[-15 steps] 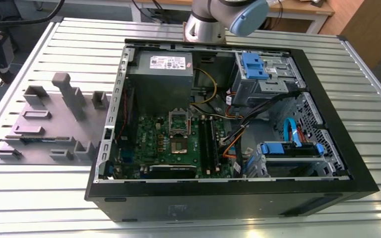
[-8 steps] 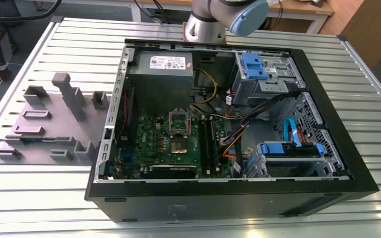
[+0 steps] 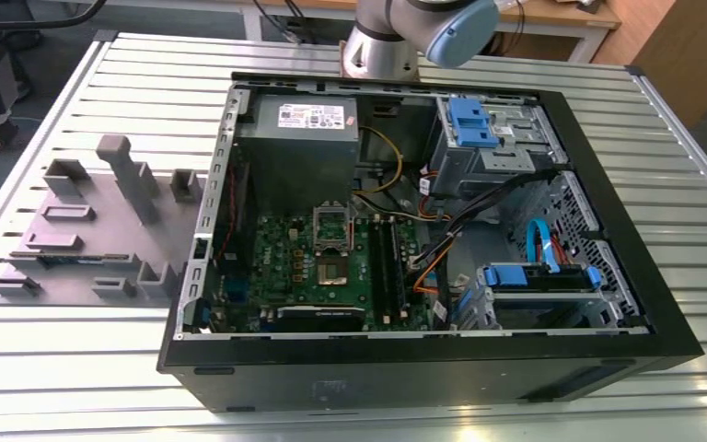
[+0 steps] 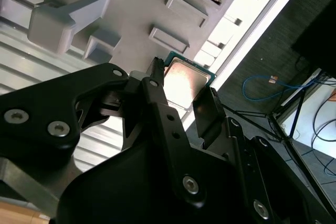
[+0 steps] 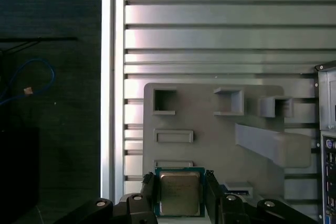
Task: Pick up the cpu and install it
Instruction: 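Pick up the cpu and move it towards the insertion slot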
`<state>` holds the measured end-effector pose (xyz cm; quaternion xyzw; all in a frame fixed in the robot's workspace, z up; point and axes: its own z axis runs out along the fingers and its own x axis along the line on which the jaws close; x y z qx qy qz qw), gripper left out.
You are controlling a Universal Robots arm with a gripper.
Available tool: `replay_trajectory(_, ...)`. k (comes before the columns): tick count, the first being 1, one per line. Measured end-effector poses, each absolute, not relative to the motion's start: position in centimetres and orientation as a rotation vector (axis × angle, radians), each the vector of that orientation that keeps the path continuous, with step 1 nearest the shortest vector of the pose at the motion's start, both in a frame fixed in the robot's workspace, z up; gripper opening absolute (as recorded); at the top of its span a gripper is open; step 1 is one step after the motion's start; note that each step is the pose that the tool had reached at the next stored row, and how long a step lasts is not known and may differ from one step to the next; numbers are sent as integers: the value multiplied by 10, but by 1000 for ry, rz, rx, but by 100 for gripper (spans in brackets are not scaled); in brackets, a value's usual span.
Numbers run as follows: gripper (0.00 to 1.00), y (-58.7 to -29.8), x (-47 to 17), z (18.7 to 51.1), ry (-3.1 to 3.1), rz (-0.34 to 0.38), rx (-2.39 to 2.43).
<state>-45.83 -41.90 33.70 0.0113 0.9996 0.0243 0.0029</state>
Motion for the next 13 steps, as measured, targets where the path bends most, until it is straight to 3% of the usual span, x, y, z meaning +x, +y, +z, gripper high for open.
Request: replay_trajectory(13,47,-419,-458,349,3135,76,35)
